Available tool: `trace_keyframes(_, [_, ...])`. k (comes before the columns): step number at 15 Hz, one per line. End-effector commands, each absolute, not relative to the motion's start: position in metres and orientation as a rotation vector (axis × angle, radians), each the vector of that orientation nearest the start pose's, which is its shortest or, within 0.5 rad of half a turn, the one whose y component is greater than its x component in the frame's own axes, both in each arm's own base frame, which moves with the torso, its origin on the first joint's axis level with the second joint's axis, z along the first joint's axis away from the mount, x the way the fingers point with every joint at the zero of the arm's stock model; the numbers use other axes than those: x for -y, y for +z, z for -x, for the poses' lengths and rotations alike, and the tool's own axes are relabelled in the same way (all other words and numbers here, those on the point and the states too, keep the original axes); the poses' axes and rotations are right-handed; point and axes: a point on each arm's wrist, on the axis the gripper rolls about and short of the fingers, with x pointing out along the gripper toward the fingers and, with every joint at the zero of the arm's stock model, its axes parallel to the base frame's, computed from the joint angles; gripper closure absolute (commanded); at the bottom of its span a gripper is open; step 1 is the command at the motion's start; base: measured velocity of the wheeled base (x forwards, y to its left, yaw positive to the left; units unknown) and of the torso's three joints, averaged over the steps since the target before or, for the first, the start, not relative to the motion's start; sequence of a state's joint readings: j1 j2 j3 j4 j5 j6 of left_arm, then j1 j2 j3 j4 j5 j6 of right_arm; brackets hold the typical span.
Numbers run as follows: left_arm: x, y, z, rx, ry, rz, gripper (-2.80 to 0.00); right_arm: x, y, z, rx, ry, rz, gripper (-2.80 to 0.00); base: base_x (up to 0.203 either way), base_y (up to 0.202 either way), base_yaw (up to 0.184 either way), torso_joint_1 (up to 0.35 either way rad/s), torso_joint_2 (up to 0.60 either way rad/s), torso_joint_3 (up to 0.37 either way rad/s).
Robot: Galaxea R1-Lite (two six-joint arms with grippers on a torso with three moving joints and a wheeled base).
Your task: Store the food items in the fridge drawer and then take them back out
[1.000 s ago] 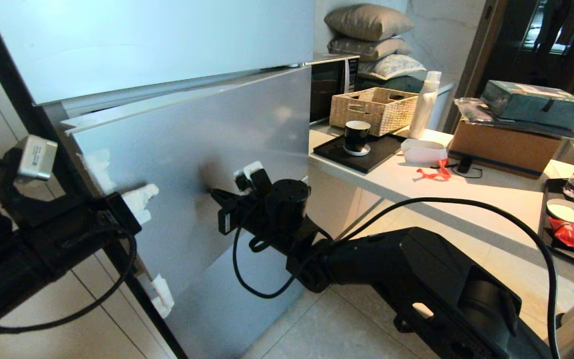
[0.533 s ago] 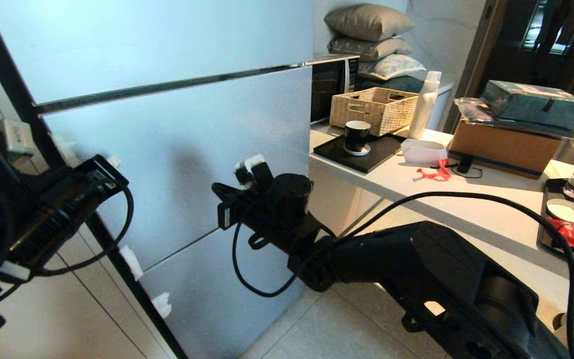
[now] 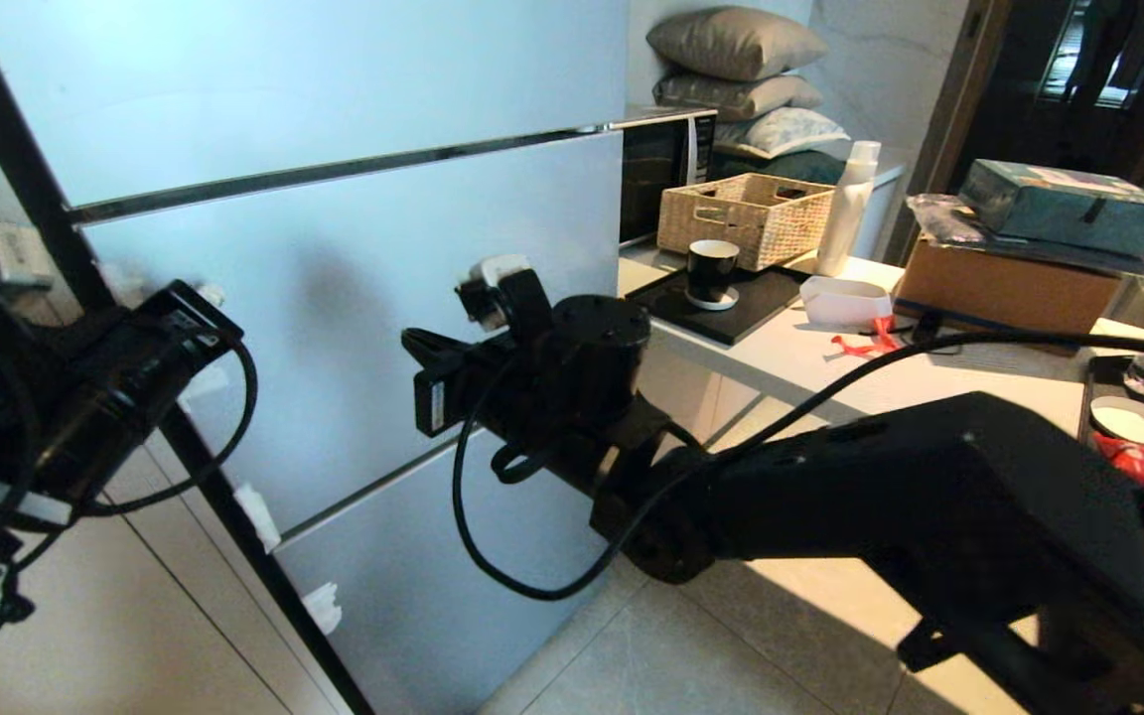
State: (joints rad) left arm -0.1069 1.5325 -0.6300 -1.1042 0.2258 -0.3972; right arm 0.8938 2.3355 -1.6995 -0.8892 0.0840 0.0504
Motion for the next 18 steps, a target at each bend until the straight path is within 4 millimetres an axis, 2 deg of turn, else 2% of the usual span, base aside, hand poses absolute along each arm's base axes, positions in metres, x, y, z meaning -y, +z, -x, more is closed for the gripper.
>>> trace_keyframes(1, [0.020, 0.283, -0.188, 0.390, 0.003, 0.451, 0.00, -0.349, 0.271, -0.250, 0.301, 1.006, -0.200, 0.00, 0.000, 0.000, 0.000, 0.000, 0.00, 0.000])
trace_keyframes(3, [0.015, 0.307, -0.132, 0.425, -0.047, 0.447, 0.00, -0.312, 0.309, -0.204, 0.340, 1.004, -0.236, 0.00, 0.000, 0.000, 0.000, 0.000, 0.00, 0.000])
trace_keyframes(4, [0.012, 0.312, -0.104, 0.419, -0.068, 0.436, 0.00, -0.287, 0.330, -0.183, 0.373, 0.986, -0.264, 0.00, 0.000, 0.000, 0.000, 0.000, 0.00, 0.000])
trace_keyframes(6, [0.006, 0.308, -0.054, 0.363, -0.093, 0.394, 0.00, -0.224, 0.364, -0.150, 0.434, 0.906, -0.316, 0.00, 0.000, 0.000, 0.000, 0.000, 0.00, 0.000])
trace_keyframes(7, [0.003, 0.301, -0.037, 0.321, -0.097, 0.369, 0.00, -0.190, 0.373, -0.142, 0.459, 0.834, -0.324, 0.00, 0.000, 0.000, 0.000, 0.000, 0.00, 0.000])
trace_keyframes(8, [0.001, 0.292, -0.023, 0.293, -0.093, 0.350, 0.00, -0.158, 0.377, -0.143, 0.476, 0.734, -0.321, 0.00, 0.000, 0.000, 0.000, 0.000, 0.00, 0.000])
trace_keyframes(10, [-0.001, 0.269, -0.015, 0.236, -0.020, 0.316, 0.00, -0.090, 0.373, -0.148, 0.489, 0.453, -0.269, 0.00, 0.000, 0.000, 0.000, 0.000, 0.00, 0.000])
trace_keyframes(11, [-0.003, 0.260, -0.010, 0.235, 0.006, 0.292, 0.00, -0.060, 0.371, -0.131, 0.503, 0.341, -0.247, 0.00, 0.000, 0.000, 0.000, 0.000, 0.00, 0.000])
trace_keyframes(13, [-0.004, 0.234, -0.005, 0.200, 0.064, 0.209, 0.00, -0.019, 0.354, -0.076, 0.500, 0.177, -0.201, 0.00, 0.000, 0.000, 0.000, 0.000, 0.00, 0.000])
trace_keyframes(14, [-0.004, 0.222, -0.005, 0.173, 0.086, 0.169, 0.00, -0.008, 0.337, -0.059, 0.441, 0.079, -0.161, 0.00, 0.000, 0.000, 0.000, 0.000, 0.00, 0.000])
trace_keyframes(15, [-0.004, 0.210, -0.004, 0.150, 0.099, 0.124, 0.00, -0.001, 0.314, -0.043, 0.350, -0.023, -0.112, 0.00, 0.000, 0.000, 0.000, 0.000, 0.00, 0.000])
trace_keyframes(16, [-0.004, 0.188, -0.004, 0.105, 0.105, 0.073, 0.00, 0.002, 0.285, -0.029, 0.244, -0.089, -0.064, 0.00, 0.000, 0.000, 0.000, 0.000, 0.00, 0.000])
trace_keyframes(18, [-0.003, 0.130, -0.005, -0.044, 0.092, -0.053, 0.00, 0.003, 0.219, -0.018, 0.029, -0.137, 0.009, 0.00, 0.000, 0.000, 0.000, 0.000, 0.00, 0.000])
